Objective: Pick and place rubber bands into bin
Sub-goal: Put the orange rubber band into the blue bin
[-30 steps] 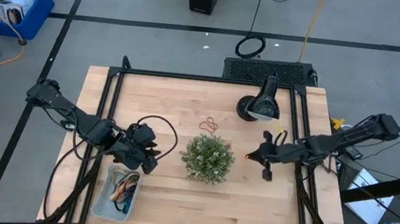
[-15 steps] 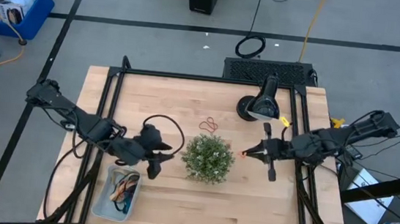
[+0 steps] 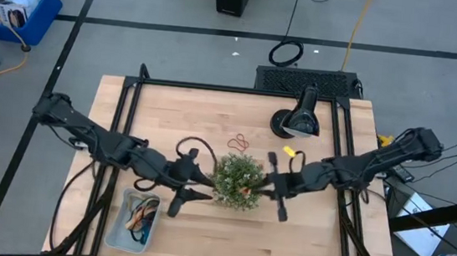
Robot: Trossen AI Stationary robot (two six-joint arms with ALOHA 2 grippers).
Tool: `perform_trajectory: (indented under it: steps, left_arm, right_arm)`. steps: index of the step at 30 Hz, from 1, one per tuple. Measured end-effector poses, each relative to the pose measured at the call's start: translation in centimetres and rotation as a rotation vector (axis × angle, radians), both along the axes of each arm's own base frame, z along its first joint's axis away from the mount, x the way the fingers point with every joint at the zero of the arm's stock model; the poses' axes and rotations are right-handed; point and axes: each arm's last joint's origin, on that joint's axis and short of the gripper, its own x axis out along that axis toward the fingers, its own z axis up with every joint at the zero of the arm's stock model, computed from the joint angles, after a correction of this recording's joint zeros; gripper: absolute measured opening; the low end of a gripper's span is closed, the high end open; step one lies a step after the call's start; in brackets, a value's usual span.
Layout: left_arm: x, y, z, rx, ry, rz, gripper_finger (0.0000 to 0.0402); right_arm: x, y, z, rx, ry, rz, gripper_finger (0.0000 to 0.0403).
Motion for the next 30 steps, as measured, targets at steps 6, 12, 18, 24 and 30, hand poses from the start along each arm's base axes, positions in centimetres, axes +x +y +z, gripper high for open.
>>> perform_trajectory:
  steps: [6, 12, 18, 24, 30]
  left_arm:
    - [2.0, -0.6, -2.2, 0.107, 0.035, -0.02, 0.0164]
    - [4.2, -1.5, -4.6, 0.161, 0.04, -0.03, 0.0164]
    - [5.9, -2.0, -6.6, 0.186, 0.047, -0.015, 0.0163]
    - [6.6, -2.0, -7.4, 0.211, 0.035, 0.009, 0.0163]
    - [6.6, -2.0, -7.2, 0.204, 0.024, 0.027, 0.0161]
  right_arm:
    - [2.1, 1.1, -0.5, -0.002, -0.109, 0.101, 0.0]
    - [3.2, 1.6, -1.3, -0.002, -0.128, 0.102, 0.0]
    - [3.6, 1.7, -1.8, -0.003, -0.119, 0.101, 0.0]
    - [3.6, 1.7, -1.8, -0.003, -0.119, 0.1, 0.0]
    - [3.5, 1.7, -2.0, -0.009, -0.099, 0.1, 0.0]
